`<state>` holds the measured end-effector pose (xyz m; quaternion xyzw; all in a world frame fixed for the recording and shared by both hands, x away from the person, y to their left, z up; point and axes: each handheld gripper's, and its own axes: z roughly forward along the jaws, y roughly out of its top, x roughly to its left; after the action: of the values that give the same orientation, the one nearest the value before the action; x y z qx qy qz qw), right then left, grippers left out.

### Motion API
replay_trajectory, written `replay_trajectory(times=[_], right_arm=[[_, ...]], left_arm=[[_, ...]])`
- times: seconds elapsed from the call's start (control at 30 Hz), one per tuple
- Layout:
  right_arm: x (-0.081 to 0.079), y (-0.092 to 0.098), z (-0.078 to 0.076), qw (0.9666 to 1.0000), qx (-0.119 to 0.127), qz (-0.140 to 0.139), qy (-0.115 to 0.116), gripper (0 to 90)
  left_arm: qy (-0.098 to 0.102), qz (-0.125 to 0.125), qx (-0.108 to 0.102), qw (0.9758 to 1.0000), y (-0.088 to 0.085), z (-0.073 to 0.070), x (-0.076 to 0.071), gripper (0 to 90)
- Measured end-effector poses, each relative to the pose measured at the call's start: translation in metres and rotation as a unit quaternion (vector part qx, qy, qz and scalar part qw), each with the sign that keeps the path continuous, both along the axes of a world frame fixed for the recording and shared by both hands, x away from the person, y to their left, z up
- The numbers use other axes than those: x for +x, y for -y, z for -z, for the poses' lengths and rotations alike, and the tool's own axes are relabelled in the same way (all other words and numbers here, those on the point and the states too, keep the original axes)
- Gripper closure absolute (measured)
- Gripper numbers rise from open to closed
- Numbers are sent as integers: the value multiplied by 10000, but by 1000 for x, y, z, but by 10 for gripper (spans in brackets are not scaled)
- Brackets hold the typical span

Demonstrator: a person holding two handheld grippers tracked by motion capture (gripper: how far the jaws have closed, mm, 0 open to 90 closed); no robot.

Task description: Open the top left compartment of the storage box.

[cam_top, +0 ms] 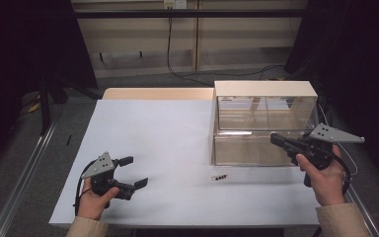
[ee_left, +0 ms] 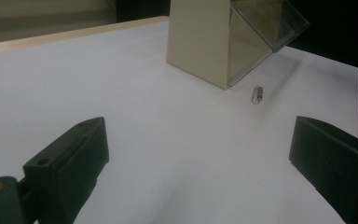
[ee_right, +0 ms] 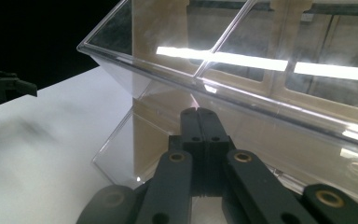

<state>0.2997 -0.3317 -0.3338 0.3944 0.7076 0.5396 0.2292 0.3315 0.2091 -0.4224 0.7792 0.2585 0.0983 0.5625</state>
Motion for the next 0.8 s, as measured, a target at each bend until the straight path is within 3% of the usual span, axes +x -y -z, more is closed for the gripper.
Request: replay_trajectory(times=[0.5,0.77,0.8], right_arm=[[4,1,-6,9999,-168,33,11,900],[3,-1,-9,9996,-278,-78,-7,900],[2,-2,-13,9997,-190,-90,121,900]], left_arm=[[-45,20,24,10000,1,2,0,46],[-39,17,26,10000,1,2,1,46],[-43,19,33,10000,1,2,1,47]])
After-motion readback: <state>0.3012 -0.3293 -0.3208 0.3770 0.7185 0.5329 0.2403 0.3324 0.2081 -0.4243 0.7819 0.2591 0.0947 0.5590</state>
